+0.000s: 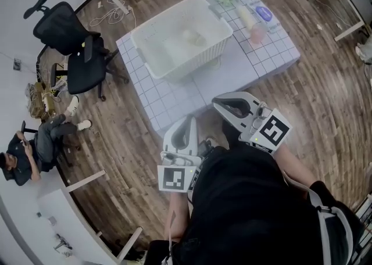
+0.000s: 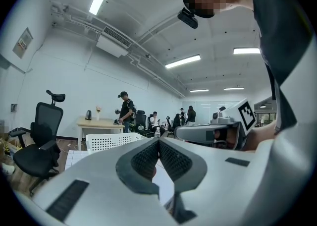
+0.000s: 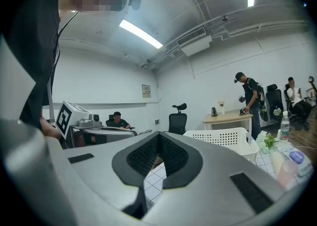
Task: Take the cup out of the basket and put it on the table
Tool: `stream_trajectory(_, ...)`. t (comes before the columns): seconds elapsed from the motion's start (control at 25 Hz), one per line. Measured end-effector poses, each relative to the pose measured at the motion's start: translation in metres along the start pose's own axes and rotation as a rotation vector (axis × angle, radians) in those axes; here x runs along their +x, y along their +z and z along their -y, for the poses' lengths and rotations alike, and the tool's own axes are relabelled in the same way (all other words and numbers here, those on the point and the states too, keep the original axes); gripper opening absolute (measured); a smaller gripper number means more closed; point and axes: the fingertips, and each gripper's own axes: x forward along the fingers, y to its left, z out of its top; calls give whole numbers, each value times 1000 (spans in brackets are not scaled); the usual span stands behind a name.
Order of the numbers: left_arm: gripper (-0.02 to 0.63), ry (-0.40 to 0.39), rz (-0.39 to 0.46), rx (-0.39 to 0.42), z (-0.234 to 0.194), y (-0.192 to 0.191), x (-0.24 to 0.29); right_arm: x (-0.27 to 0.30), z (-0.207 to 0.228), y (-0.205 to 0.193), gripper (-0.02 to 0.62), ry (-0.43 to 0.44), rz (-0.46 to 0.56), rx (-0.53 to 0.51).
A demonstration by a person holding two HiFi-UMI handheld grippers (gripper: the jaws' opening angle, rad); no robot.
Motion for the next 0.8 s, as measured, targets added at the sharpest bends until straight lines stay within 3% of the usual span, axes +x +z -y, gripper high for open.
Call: stream_trajectory(0.8, 9, 104, 5, 5, -9, 22, 106, 16, 112, 13, 15, 103, 4, 14)
